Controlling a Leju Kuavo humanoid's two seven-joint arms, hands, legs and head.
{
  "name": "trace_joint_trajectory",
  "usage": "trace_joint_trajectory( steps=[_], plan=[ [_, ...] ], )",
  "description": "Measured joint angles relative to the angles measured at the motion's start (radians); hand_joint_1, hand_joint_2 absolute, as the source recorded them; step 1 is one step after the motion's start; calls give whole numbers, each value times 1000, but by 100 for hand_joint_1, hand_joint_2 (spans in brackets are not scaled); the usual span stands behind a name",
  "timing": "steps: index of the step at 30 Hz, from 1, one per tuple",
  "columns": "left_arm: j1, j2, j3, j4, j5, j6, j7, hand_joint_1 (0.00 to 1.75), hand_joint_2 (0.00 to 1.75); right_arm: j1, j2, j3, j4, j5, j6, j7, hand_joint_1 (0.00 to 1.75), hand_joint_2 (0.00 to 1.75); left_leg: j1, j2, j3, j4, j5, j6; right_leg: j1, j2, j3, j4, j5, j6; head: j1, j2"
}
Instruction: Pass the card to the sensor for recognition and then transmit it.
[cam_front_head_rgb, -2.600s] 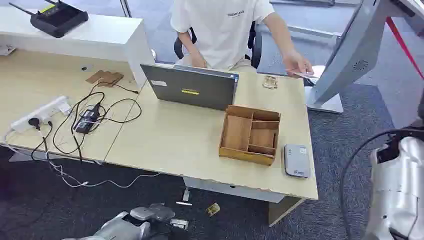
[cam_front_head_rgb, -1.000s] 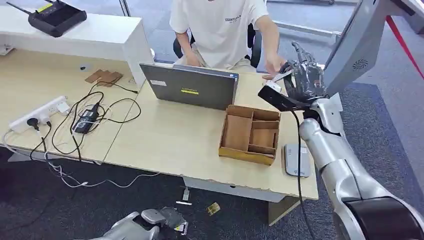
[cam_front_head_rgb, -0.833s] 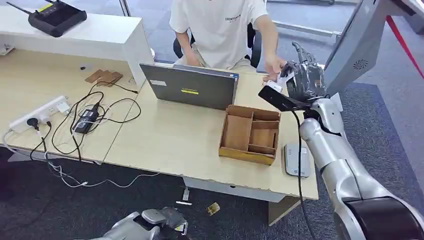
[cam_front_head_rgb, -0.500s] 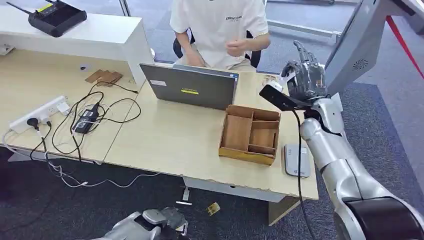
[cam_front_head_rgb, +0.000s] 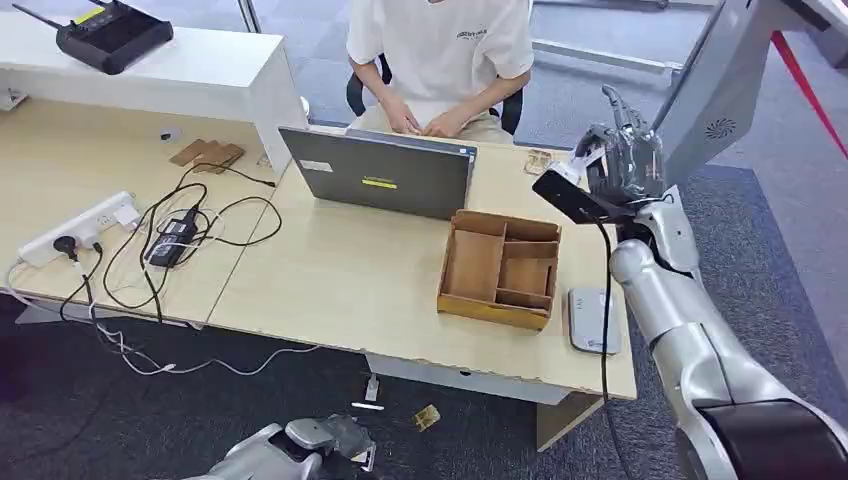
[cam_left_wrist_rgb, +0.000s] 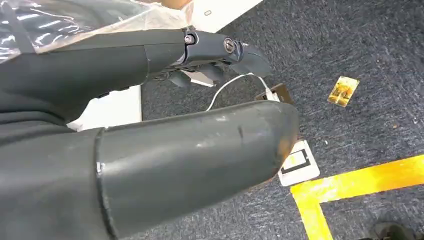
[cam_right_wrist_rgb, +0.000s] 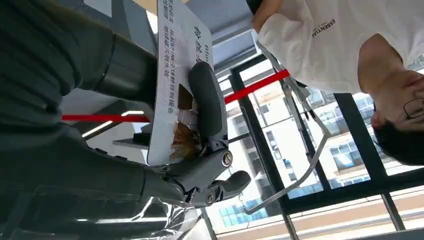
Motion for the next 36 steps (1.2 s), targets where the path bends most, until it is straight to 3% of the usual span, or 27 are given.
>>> trace_joint_trajectory(
  steps=[15, 19, 23, 28, 36],
  plan=[
    [0, 0, 0, 0, 0, 0, 0, 0, 0, 4, -6, 0, -8, 0, 0, 0, 175, 175, 0, 0, 0, 0, 0, 0, 0, 0, 0, 0, 0, 0, 0, 0],
    [1, 5, 2, 0, 27, 39, 61, 0, 0, 89, -71, -25, -29, -49, 30, 133, 175, 175, 4, -11, 4, 1, 0, 0, 4, -8, 6, -6, -1, 0, 0, 0],
    [11, 31, 3, 3, 29, 53, 60, 0, 0, 233, -166, -71, -32, -111, -7, 42, 175, 175, 3, -11, 0, 0, -1, 1, 4, -9, 7, -6, 0, 0, 0, 0],
    [11, 38, 4, 5, 28, 57, 59, 0, 0, 306, -216, -99, -32, -103, -5, 55, 175, 175, 2, -7, 1, 0, -1, 1, 2, -4, 5, -6, 0, 0, 0, 0],
    [15, 42, 4, 5, 24, 61, 58, 0, 0, 321, -257, -126, -32, -98, -5, 63, 175, 175, 2, -6, 1, 0, -1, 1, 3, -5, 5, -5, 0, 0, 0, 0]
  ],
)
